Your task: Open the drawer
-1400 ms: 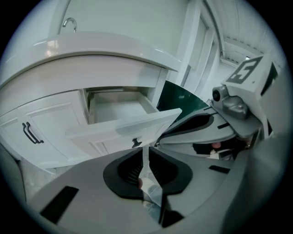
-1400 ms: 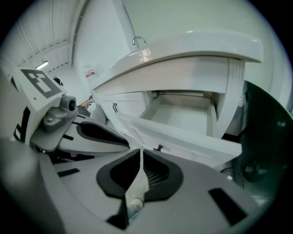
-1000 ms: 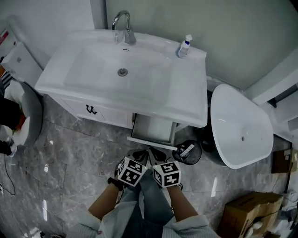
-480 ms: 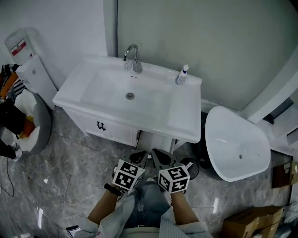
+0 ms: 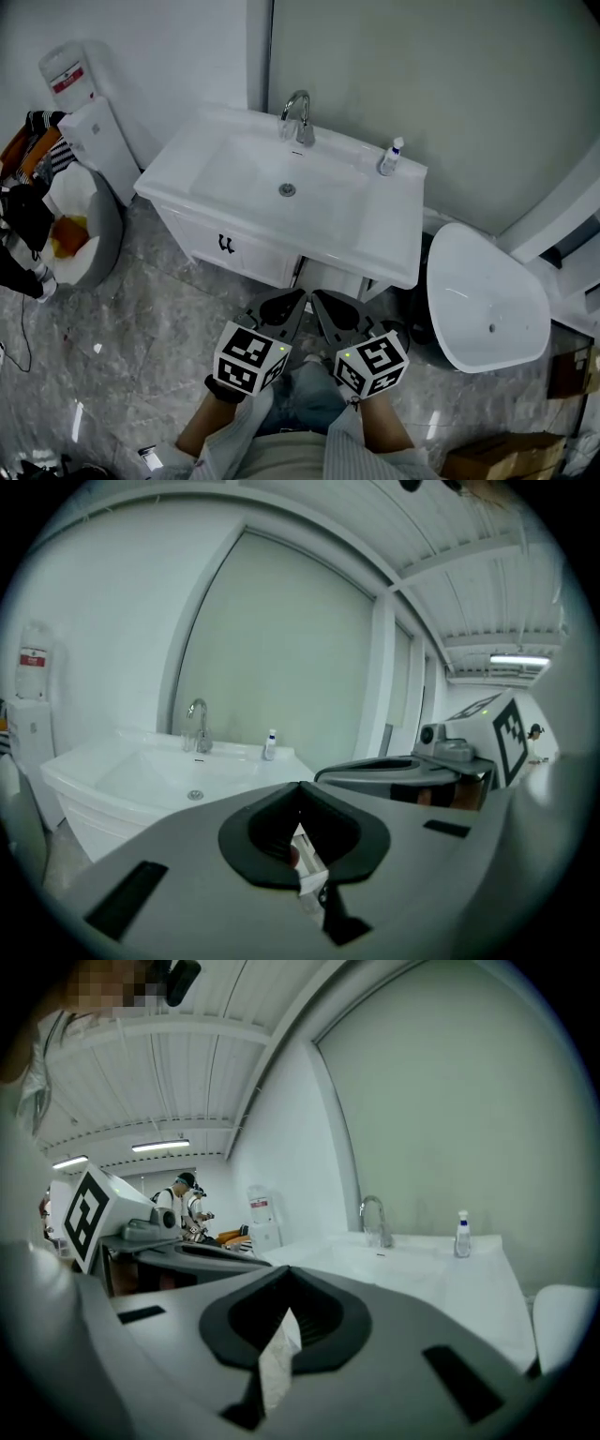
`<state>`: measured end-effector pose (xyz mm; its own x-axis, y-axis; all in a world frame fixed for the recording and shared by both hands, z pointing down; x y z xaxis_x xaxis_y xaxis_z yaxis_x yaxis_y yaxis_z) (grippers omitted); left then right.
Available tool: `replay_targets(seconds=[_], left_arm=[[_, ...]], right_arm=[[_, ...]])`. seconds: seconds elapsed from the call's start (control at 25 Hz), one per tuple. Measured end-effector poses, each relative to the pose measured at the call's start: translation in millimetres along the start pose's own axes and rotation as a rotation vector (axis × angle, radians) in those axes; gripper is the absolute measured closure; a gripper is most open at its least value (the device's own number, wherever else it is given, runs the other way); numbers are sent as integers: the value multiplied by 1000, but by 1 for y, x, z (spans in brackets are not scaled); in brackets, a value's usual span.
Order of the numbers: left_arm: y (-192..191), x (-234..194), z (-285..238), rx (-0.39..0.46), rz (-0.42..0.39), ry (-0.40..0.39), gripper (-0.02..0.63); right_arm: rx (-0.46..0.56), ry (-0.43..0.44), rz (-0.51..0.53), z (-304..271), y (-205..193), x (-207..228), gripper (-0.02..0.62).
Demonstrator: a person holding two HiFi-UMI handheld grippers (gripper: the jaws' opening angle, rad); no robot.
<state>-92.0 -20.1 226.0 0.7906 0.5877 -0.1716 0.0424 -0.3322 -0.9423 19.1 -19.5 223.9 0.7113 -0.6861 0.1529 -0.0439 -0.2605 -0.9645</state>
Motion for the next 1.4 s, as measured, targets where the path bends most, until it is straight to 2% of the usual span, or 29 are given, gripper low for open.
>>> replay_targets(seconds=[0.24,0.52,1.0,1.4], left_arm=[[22,4,34,83,-25,33,591],[25,12,48,111,-38,25,590],[20,14,55,113,-31,45,591],[13,15,55,98,-49,52,591]], right_arm=[[72,57,0,12,27,-20,586],[83,92,-10,18,31,-31,586],[69,142,-19,12,30,-40,586],[61,123,-31,17,22,-42,588]])
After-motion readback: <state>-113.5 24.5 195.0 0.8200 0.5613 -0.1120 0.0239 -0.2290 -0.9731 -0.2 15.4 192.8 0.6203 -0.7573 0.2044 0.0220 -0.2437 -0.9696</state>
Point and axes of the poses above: the fingertips, and each gripper's own axes: z backward along the fingers, x to its right, y out of its top, the point moved 7 cm from there along z, backward along the fingers, and after that the axes turned 2 degrees about y, right-handed, at the moved point
